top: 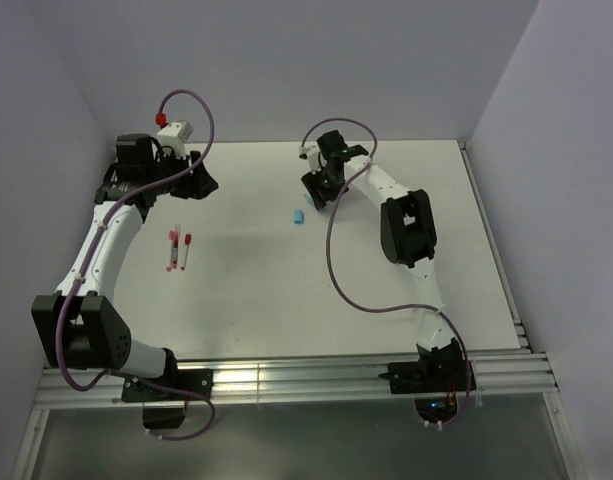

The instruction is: Insert the pens into the pen caps

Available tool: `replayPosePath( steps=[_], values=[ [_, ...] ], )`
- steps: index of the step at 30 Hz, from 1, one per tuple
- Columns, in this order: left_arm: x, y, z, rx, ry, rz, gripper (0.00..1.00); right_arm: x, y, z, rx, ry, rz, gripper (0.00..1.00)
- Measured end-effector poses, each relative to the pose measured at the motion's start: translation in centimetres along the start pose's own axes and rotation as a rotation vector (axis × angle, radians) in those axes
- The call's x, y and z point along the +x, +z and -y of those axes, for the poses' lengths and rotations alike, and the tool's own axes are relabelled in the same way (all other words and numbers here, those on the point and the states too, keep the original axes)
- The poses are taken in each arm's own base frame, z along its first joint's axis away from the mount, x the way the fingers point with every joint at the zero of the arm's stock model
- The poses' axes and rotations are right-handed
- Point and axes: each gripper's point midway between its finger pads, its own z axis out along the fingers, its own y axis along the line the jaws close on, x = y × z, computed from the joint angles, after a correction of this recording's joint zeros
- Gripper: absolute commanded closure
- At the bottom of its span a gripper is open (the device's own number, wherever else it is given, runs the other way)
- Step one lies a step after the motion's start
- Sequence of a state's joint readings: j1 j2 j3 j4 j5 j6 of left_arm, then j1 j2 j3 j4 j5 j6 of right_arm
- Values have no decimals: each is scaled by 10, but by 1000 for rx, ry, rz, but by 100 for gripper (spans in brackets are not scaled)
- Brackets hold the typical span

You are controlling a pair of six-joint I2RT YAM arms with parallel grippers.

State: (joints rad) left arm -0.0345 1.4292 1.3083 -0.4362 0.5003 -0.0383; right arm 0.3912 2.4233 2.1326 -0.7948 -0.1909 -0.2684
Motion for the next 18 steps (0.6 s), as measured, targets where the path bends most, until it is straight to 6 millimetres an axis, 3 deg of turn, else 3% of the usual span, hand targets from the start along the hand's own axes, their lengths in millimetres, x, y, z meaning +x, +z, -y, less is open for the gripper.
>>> replayPosePath(
  steps=[4,14,18],
  values=[
    [4,-1,0,-1,-12,-16,41,7,9,0,13,-22,-33,39],
    [7,-3,2,-2,-36,-32,40,13,8,0,26,-61,-61,100],
    [0,-10,8,3,-46,-3,40,23,2,-5,11,-64,-84,100]
  ],
)
